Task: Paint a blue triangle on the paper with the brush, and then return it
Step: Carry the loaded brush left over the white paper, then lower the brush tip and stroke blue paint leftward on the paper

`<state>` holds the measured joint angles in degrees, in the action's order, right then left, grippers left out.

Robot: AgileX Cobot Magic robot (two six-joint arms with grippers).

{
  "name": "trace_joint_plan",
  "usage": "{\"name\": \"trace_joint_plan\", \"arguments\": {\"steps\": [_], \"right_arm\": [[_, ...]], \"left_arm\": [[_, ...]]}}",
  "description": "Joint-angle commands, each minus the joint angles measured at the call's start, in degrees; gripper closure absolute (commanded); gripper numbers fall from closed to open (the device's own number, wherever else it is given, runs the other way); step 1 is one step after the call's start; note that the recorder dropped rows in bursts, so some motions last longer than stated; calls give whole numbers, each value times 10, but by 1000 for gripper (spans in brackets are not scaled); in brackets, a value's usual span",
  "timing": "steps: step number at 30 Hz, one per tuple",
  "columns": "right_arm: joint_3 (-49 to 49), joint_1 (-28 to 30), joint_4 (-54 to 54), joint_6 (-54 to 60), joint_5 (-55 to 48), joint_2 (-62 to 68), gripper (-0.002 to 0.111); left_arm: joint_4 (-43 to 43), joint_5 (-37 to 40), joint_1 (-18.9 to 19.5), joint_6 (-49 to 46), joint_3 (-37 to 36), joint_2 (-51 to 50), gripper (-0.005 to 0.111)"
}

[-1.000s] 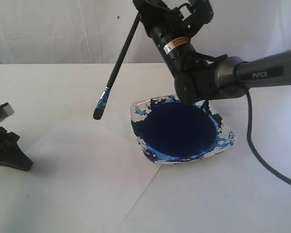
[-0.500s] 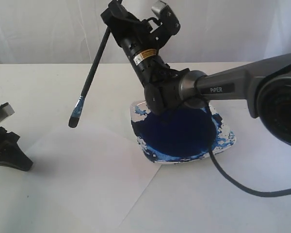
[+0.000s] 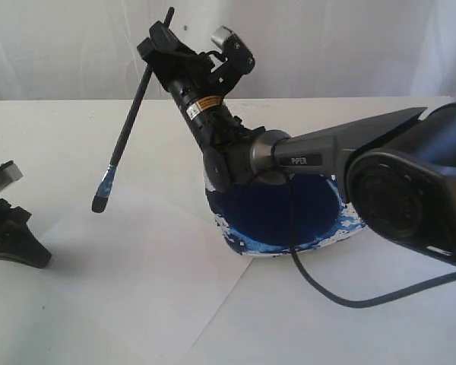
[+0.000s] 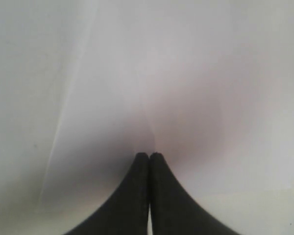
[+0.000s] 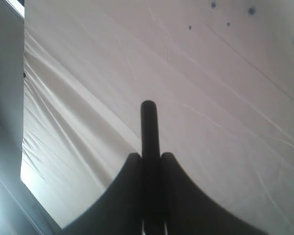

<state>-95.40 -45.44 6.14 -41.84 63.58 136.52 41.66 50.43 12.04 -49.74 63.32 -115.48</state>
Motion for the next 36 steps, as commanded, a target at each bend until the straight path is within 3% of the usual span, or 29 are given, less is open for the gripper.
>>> {"name": "trace_joint_plan", "arguments": {"steps": [1,20,30,36], "right_arm": [[-22,-5,9,7,0,22,108],[-54,-26,16,31,-43,62,108],[-54,-23,28,158,-27,61,108],[-54,-8,37,165,-21,61,108]], "left_arm": [[-2,-1,0,-1,-3,2,107],[-2,-1,0,-1,-3,2,107],[-2,-1,0,-1,-3,2,107],[-2,-1,0,-1,-3,2,107]]}}
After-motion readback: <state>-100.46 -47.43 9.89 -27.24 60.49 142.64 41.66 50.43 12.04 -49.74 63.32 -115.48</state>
